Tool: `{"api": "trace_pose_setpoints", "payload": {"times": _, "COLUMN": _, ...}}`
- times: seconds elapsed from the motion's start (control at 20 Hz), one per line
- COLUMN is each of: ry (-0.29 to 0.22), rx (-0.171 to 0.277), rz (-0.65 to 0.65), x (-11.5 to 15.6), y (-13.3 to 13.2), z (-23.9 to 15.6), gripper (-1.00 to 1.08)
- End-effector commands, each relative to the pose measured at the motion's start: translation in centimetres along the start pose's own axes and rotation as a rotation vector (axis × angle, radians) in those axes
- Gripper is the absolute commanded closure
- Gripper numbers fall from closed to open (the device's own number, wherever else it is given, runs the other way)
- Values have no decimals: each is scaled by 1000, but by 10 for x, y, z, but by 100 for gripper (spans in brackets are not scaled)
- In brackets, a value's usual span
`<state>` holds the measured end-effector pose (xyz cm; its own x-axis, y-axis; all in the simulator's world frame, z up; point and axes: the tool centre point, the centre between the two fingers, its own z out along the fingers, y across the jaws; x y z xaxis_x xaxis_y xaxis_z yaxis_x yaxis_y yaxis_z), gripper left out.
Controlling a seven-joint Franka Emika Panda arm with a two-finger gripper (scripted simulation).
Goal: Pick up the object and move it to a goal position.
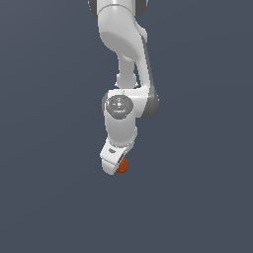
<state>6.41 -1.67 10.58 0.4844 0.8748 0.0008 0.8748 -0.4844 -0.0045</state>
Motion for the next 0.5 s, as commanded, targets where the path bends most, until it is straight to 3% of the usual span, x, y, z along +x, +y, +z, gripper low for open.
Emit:
{"api": "trace_pose_setpoints", "payload": {"times": 0.0, "ry": 0, "rx": -2, "rz": -46, "x": -2, "y": 4, "z": 3, "gripper": -92}}
{"api": "trace_pose_setpoints", "payload": {"times": 0.45, "ry": -1, "rx": -4, "rz": -132, "x": -6, "y": 12, "z": 8, "gripper": -92}}
